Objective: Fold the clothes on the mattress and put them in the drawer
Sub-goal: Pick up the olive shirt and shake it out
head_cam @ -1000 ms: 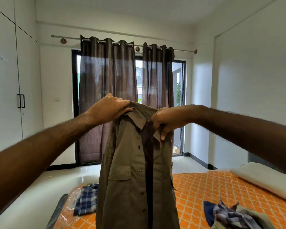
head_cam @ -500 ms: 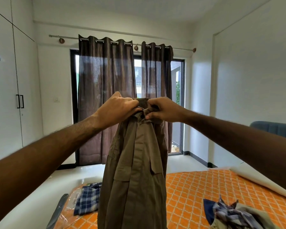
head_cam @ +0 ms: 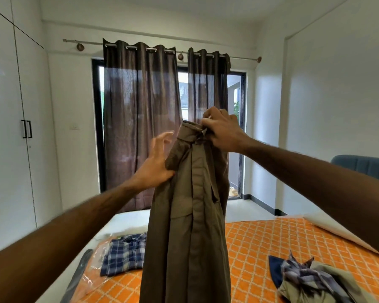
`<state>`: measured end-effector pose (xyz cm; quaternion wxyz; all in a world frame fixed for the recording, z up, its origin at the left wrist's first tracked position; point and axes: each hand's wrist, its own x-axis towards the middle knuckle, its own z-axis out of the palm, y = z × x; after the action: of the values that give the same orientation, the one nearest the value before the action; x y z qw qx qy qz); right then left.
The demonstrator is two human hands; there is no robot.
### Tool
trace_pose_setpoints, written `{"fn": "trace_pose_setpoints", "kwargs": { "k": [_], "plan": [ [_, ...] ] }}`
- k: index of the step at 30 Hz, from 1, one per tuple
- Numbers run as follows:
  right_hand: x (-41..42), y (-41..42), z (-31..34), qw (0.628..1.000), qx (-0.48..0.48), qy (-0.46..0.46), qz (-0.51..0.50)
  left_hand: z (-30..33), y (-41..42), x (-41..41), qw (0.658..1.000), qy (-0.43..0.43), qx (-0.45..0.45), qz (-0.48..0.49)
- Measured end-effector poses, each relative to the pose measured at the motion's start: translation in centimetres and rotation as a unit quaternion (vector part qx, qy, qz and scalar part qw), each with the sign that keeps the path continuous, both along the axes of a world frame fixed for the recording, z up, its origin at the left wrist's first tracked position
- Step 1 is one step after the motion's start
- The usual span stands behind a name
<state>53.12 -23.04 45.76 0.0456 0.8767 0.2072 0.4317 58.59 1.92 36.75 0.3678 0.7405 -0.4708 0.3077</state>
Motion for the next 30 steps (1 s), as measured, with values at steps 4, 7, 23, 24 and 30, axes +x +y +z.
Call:
{"fn": "trace_pose_setpoints", "kwargs": {
  "k": [4,7,23,24,30],
  "plan": [
    [-0.2,-2.9,-0.2,0.995,0.027,0.086,-0.037,-6.5,2.2,2.0,0.981,0.083,0.087,0.153],
    [-0.6,-5.2,-1.5,0.983,0.057,0.15,-0.091,-5.8,1.8,2.1,0.978,0.062,0.031,0.199],
    [-8.3,-11.3,2.3,0.759,0.476,0.42,0.145,4.6,7.4,-5.2,0.893,0.435,0.004,-0.116],
    [-8.5,-11.7,2.4,0.748,0.462,0.456,0.137,4.7,8.0,-5.3,0.884,0.446,0.016,-0.137],
    [-6.7,-11.8,3.6,0.74,0.429,0.496,0.15,3.8,10.1,-5.0,0.832,0.511,0.069,-0.203]
  ]
}}
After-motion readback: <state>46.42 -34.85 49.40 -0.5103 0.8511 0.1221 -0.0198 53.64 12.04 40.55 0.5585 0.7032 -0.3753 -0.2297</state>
